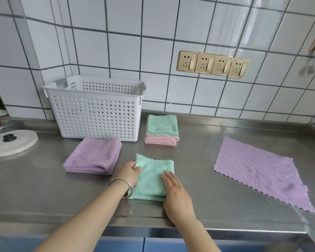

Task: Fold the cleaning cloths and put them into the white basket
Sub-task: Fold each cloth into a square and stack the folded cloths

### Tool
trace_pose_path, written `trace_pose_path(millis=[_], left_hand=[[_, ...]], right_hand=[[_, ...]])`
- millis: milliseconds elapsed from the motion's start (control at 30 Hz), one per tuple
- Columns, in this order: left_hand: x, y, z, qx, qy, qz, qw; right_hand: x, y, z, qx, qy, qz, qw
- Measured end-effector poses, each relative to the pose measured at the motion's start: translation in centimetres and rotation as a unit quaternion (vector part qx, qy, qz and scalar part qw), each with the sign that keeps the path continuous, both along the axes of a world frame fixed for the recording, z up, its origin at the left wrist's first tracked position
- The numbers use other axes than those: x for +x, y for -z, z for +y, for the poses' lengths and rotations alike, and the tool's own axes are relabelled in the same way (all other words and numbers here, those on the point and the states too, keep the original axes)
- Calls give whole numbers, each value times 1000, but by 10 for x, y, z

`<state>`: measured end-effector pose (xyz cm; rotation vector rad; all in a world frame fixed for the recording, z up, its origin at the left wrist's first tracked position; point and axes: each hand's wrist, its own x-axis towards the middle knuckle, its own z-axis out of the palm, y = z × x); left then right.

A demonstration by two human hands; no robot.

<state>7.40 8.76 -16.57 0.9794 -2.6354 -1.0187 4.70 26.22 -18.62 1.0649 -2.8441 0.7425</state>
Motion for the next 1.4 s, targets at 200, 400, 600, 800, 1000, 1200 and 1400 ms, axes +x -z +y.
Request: trace_pose_path(millis=[200,400,600,800,1000,1200,1400], left_hand=[[4,5,2,-96,-7,6,995],[19,4,2,-168,5,-76,983],[25,5,8,-128,-11,-102,986],[22,3,15,-170,-5,-116,979],[28,-3,22,-170,0,-64,983],[45,-55,-31,-64,-70,149,984],[49,-82,-122,-86,-113,178,974]], right_hand=[[0,-7,7,64,-47,-18,997],[-14,-28,17,-86,84,-154,981],[-22,-32,6,-95,217,-229,944],[-25,-24,-4,9,228,-204,952],[-25,-28,-9,37,199,-177,963],[-14,-74,-61,-210,129,-215,945],[-8,-84,-164,-307,80,-261,912]])
